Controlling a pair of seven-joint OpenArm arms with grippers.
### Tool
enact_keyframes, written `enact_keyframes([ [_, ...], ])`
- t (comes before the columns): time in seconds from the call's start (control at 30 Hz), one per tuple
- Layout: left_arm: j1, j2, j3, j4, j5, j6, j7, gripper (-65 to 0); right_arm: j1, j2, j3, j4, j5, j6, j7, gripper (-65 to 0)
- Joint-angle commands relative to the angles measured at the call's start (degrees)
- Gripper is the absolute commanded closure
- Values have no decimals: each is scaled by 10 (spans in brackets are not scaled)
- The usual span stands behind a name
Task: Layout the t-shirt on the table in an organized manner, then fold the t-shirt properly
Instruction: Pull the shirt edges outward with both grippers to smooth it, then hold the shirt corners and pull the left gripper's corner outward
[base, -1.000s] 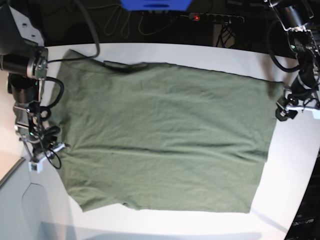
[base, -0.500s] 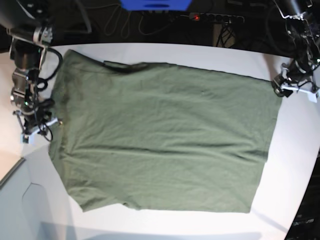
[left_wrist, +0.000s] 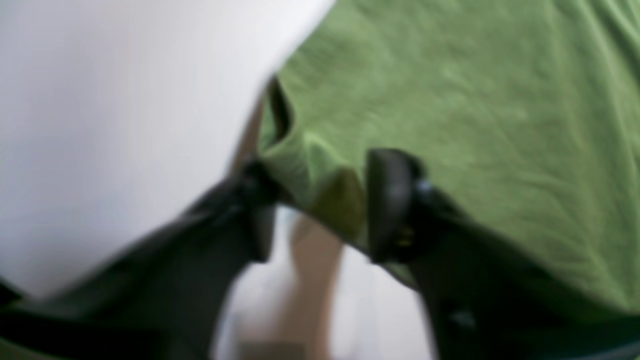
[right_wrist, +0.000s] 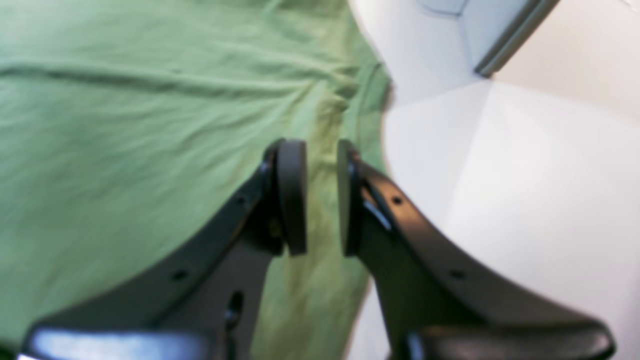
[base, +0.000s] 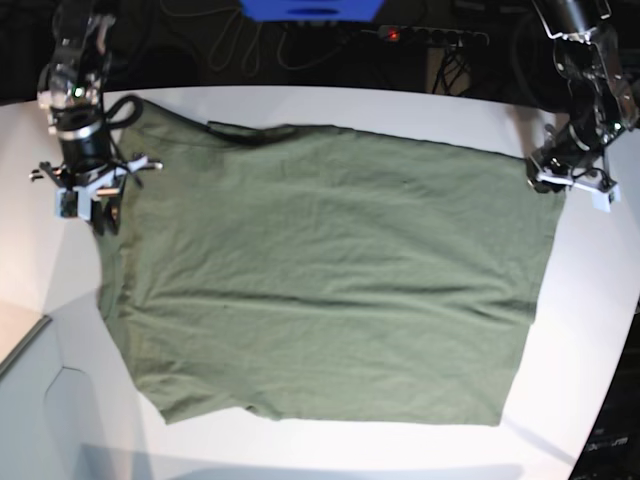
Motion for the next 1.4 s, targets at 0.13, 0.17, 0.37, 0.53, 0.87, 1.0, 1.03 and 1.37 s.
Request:
enact_keyframes([
  [0.13, -4, -8, -3, 8, -5, -1, -4, -24, -73, -35, 5, 33, 4, 101, 12, -144],
  [0.17, -4, -8, -3, 8, -3, -1, -4, 0, -85, -36, 6, 32, 4, 121, 12, -172],
  [0.37, -4, -9, -3, 8, -2, -1, -3, -9, -131, -38, 6, 21, 4, 144, 15, -335],
  [0.53, -3, -9, -3, 8, -3, -2, -3, -9, -115, -38, 36, -38, 4, 143, 13, -383],
  [0.87, 3, -9, -3, 8, -7, -2, -3, -9, -92, -35, 58, -109, 2, 146, 13, -372],
  [1.0, 3, -9, -4, 8, -8, -2, -3, -9, -91, -35, 57, -109, 2, 146, 13, -201],
  [1.03, 3, -9, -4, 8, -8, -2, -2, -9, -90, -34, 60, -109, 2, 146, 13, -140],
  [1.37, 4, -9, -6, 10, -8, -2, 1, -9, -33, -20, 82, -69, 2, 146, 12, 0],
])
